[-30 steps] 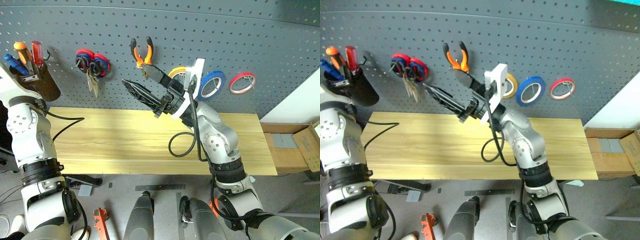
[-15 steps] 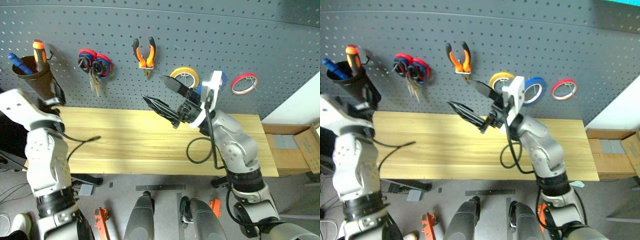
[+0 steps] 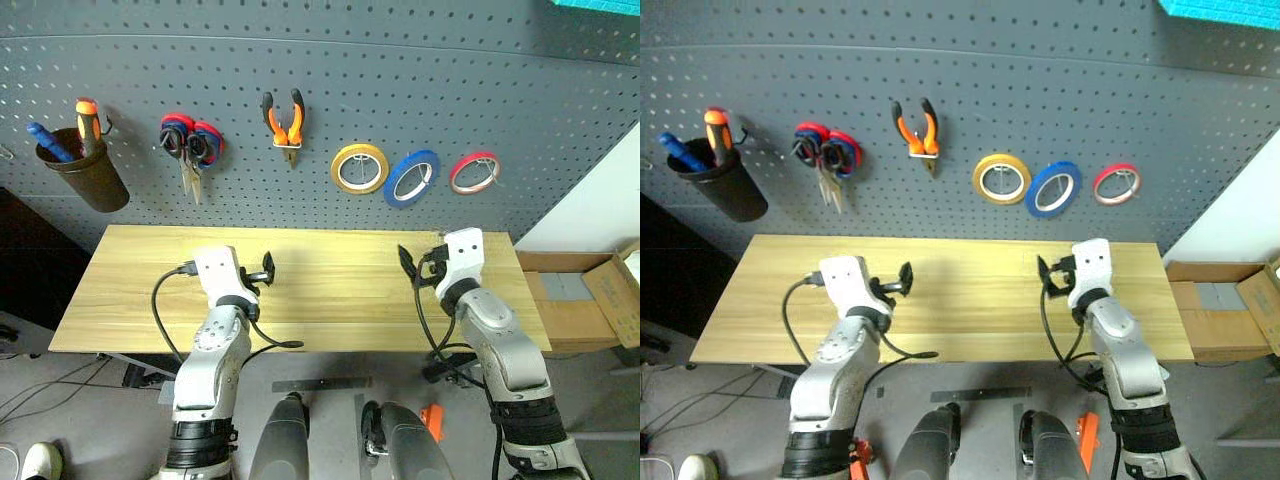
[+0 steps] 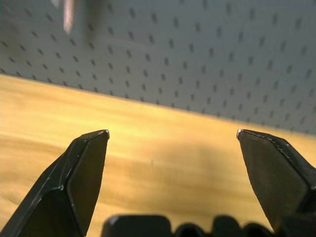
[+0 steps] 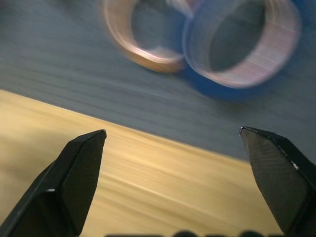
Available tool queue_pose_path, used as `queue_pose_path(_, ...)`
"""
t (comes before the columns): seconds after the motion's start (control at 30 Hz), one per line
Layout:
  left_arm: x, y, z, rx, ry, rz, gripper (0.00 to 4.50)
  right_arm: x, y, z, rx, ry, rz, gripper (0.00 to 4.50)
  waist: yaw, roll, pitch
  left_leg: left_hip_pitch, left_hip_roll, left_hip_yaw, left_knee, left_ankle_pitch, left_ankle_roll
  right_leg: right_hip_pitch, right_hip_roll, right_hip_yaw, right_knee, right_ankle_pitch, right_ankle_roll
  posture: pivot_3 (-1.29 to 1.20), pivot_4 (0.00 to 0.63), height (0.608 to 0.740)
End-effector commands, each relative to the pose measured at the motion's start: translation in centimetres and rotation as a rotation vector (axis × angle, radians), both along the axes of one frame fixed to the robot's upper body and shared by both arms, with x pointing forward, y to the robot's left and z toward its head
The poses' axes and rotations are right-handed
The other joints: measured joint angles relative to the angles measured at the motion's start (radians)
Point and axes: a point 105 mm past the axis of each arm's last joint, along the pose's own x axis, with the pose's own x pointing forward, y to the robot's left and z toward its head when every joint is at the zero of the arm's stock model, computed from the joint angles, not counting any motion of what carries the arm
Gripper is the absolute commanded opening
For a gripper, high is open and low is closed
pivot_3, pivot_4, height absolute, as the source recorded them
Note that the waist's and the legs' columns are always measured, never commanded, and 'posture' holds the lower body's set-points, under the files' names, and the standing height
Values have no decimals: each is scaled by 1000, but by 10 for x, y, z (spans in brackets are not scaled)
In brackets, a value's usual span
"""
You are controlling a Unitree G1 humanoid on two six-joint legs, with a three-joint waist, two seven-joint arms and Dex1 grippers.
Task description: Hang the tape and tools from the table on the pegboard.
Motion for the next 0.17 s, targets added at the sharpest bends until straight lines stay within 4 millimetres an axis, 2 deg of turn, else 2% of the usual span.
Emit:
queue_pose_path(0.03,5,-5,-3,54,-14,-29,4468,-1,-20,-12,-37,28,-99,4500,0,0,-1,0,0,0,0,0,0,0,0,0,0,0,0,122,203,740)
queue_pose_path(0.17,6,-7,-11,81,27,-69,4468,-2,-25,-20,-54,33,-127,4500,-2,0,-1,-1,0,3,0,0,0,-1,4,2,-2,0,0,111,210,740)
